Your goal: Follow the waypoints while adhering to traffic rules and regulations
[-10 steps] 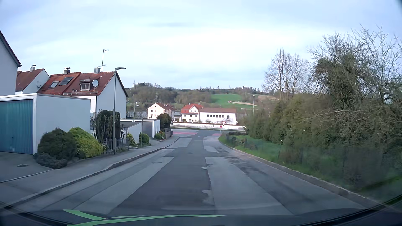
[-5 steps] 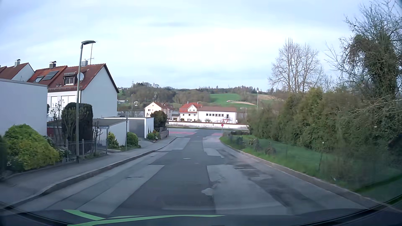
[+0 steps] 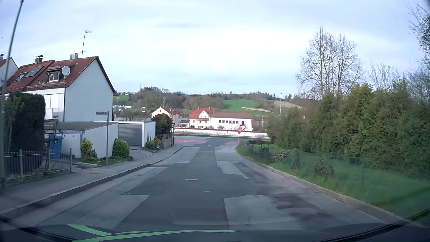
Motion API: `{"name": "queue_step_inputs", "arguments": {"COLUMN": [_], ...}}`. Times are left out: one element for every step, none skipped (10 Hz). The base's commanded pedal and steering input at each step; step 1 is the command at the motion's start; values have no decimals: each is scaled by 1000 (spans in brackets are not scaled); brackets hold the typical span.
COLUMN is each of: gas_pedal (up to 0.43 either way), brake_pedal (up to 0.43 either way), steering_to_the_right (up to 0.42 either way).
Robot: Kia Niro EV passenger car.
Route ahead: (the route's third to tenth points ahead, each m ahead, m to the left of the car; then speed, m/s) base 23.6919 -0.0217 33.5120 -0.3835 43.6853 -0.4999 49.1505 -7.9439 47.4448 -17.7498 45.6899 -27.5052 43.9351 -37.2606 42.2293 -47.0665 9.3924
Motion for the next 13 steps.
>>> {"name": "queue_step_inputs", "arguments": {"gas_pedal": [0,0,0,0,0,0,0,0,0,0,0,0,0], "brake_pedal": [165,171,183,177,183,183,183,183,183,189,189,189,189], "steering_to_the_right": [8,7,7,7,6,6,6,6,5,5,5,5,4]}}
